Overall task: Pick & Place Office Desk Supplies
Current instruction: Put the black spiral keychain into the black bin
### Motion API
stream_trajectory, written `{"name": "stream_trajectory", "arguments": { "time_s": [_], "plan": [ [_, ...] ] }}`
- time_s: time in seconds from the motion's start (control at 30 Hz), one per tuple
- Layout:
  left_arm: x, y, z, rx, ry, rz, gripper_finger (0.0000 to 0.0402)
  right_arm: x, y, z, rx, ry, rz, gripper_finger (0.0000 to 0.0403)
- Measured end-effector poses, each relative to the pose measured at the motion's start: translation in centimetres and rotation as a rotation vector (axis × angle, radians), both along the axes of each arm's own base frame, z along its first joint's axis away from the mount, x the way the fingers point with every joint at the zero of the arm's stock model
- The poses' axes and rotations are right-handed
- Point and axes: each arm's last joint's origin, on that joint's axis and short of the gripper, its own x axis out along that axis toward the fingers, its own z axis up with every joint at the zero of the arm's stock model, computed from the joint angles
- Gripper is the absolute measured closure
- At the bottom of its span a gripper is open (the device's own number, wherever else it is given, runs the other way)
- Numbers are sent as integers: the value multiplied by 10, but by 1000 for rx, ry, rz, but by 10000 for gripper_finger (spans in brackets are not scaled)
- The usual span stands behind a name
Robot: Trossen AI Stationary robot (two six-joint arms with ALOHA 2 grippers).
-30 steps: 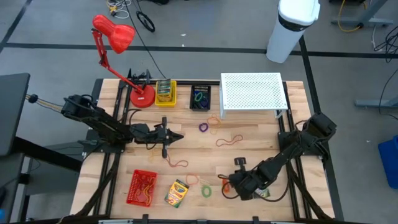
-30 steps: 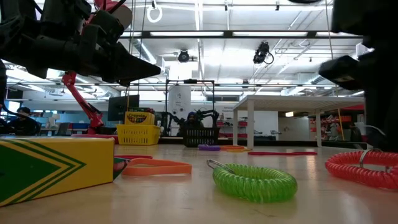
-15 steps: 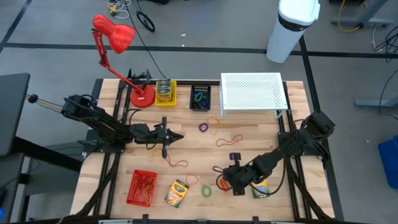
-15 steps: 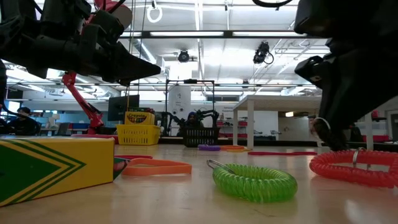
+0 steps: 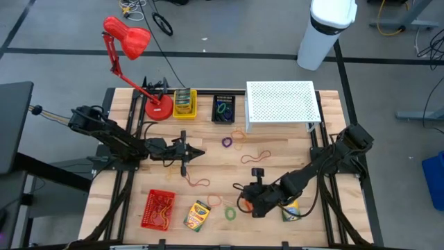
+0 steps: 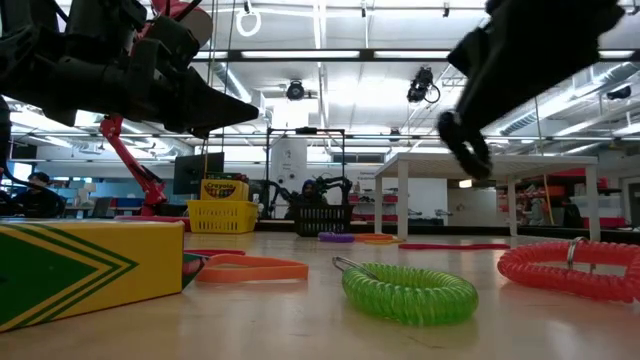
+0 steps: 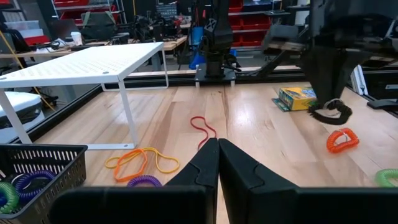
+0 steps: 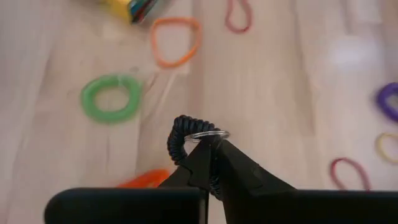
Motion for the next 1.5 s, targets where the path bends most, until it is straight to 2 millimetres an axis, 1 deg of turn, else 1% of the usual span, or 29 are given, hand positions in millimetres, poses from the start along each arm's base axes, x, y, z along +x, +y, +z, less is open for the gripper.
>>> {"name": "stream_trajectory", "arguments": {
  "time_s": [0.1, 0.43, 0.77, 0.93, 1.03, 1.13, 1.23, 1.33, 1.5],
  "plan": [
    [0, 0, 0, 0, 0, 0, 385, 2, -2, 3, -15, -5, -16, 382],
    [0, 0, 0, 0, 0, 0, 385, 2, -3, 3, -46, -19, -36, 378],
    [0, 0, 0, 0, 0, 0, 385, 6, -9, 4, -63, -45, -69, 377],
    [0, 0, 0, 0, 0, 0, 385, 15, -15, 7, -60, -93, -80, 377],
    [0, 0, 0, 0, 0, 1, 385, 26, -24, 18, -91, -132, -94, 377],
    [0, 0, 0, 0, 0, 0, 385, 40, -39, 34, -144, -170, -120, 377],
    [0, 0, 0, 0, 0, 0, 385, 56, -59, 53, -184, -197, -146, 379],
    [0, 0, 0, 0, 0, 0, 385, 69, -93, 62, -218, -193, -187, 383],
    [0, 0, 0, 0, 0, 0, 385, 86, -164, 69, -229, -216, -286, 381]
  ]
}}
